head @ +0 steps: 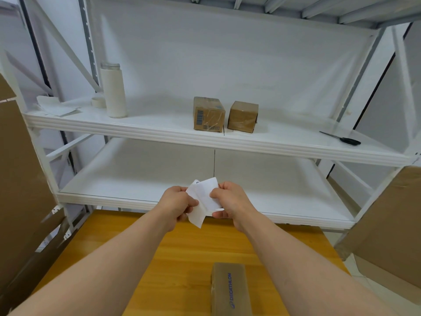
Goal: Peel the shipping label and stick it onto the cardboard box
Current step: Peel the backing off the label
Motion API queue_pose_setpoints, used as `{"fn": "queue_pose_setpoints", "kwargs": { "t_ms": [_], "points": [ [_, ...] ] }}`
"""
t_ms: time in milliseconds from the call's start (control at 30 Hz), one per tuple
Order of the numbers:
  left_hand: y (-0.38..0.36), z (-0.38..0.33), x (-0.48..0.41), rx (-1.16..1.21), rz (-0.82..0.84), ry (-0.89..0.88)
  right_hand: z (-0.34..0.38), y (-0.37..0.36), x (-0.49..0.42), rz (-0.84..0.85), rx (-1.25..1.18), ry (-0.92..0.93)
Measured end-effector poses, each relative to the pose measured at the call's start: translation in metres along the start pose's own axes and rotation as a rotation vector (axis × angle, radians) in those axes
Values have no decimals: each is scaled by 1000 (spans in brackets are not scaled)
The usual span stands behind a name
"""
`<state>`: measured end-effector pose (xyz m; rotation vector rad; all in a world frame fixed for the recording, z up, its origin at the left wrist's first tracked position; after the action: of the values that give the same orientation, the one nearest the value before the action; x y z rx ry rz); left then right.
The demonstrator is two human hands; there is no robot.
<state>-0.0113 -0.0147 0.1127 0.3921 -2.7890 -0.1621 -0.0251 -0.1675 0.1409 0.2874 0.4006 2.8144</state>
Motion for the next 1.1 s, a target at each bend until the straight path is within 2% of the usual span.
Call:
{"fn": "queue_pose_setpoints", "kwargs": {
  "t_ms": [400, 667, 933, 1100],
  "points": [
    [3, 0, -1, -150, 13, -26, -3, 1, -10, -24, -39, 1],
    [0, 1, -5, -43, 23, 24, -5, -1, -16, 7, -54, -20],
    [1, 1, -3, 10, 12, 31, -9, -4, -14, 128, -16, 43],
    [6, 3, -1, -53, 19, 5, -8, 1, -15, 85, 18, 91]
  ]
}}
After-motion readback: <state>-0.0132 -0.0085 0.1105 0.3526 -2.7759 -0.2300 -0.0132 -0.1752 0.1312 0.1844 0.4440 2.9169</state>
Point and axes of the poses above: each hand's wrist, its own x-axis away from the middle knuckle, its own y-axis out of the back of the hand, z = x × y, the point moved 2 cm from there along -x, towards the middle knuckle, and after that the axes turned 14 degrees about -z, right-handed, at the moved point
